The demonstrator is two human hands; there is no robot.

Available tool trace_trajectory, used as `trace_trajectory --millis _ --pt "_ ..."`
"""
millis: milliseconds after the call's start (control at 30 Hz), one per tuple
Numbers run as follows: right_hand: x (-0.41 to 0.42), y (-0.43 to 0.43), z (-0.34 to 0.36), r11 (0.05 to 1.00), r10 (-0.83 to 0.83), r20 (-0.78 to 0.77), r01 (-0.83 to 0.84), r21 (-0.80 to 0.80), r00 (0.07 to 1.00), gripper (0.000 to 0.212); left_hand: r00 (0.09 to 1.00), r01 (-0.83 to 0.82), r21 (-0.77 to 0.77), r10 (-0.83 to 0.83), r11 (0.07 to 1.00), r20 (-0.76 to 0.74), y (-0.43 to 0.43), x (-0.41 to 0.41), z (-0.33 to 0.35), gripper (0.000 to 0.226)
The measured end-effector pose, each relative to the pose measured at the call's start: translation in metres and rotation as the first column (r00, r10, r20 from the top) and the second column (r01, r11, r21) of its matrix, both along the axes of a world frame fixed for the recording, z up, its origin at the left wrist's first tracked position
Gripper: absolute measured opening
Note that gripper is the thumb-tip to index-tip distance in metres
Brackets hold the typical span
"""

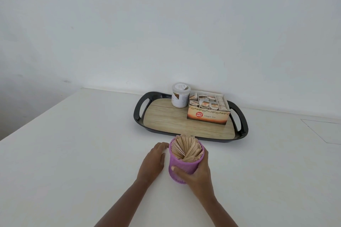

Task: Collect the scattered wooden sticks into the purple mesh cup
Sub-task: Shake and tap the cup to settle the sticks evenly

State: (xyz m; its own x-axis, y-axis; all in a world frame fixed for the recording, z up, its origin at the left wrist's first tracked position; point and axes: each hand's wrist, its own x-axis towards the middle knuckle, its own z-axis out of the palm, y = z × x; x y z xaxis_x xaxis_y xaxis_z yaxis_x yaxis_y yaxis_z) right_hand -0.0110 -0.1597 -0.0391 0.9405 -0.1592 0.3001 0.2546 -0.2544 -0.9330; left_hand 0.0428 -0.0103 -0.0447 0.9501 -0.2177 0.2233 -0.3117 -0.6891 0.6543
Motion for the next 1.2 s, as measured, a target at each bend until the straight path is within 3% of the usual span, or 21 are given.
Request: trace_trajectory --millis 200,500,933,1200 --pt "-0.01 0.008 -0.005 0.999 -0.035 0.023 0.035 -0.037 0.999 0.097 1.0 -0.007 -0.009 0.007 1.0 -0.004 -0.001 -0.001 0.0 0.034" --pt "-0.013 0.007 -0.004 0.987 0.158 -0.079 -0.157 0.024 0.984 0.084 1.0 0.014 -0.011 -0.014 1.0 -0.01 -0.003 -0.006 0.006 0.036" --pt "0.005 0.024 0.006 0.992 -0.123 0.006 0.123 -0.005 0.992 0.084 0.993 -0.019 0.177 -0.002 0.984 0.119 0.035 0.003 -0.01 0.03" --pt "0.012 0.033 0.009 0.997 -0.077 -0.067 0.076 -0.018 0.995 0.09 0.982 -0.176 0.246 0.152 0.953 0.113 0.077 0.016 -0.015 0.035"
